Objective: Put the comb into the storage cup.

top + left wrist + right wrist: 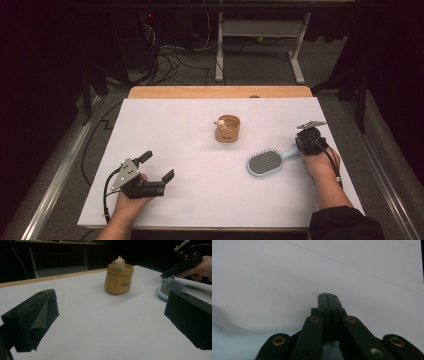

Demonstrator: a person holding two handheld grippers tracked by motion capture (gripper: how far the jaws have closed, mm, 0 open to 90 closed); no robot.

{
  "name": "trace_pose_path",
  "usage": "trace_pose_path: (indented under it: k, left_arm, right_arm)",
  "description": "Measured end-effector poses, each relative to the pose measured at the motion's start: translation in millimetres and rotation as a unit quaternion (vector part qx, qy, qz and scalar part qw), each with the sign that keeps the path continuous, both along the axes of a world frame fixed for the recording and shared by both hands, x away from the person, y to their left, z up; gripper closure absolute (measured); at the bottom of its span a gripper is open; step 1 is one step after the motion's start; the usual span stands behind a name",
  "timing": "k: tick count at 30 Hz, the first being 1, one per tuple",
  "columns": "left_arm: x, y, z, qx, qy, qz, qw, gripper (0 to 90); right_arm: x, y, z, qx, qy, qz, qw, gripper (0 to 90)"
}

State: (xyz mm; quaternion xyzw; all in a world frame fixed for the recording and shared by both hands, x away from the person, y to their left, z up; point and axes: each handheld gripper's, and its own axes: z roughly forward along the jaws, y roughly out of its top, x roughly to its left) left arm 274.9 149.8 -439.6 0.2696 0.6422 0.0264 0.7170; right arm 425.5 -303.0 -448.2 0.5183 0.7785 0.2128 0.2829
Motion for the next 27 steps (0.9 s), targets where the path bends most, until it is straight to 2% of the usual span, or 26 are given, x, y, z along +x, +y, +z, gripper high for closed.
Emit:
trace_pose_path:
  k: [10,15,22,27]
  left_arm:
    - [0.3,-1.6,0.3,-0.001,0.000,0.002,1.0000,0.4]
    - [0.4,-1.9,-0.2,0.003,-0.002,0.000,1.0000,0.4]
    - [0.2,-1.8,0.0,0.003,-0.002,0.000,1.0000,0.4]
    - [0.6,-1.8,0.4,0.000,0.001,0.004,1.0000,0.3]
  right_arm:
    - [-46.1,-8.3,2.6,0.019,0.006,0.024,0.9995,90.0]
    - [-69.6,-9.8,4.6,0.022,0.018,0.039,0.9988,90.0]
    - [-92.2,-7.6,5.5,0.031,0.029,0.055,0.9976,90.0]
    - [-111.0,-5.0,3.5,0.050,0.033,0.061,0.9963,90.0]
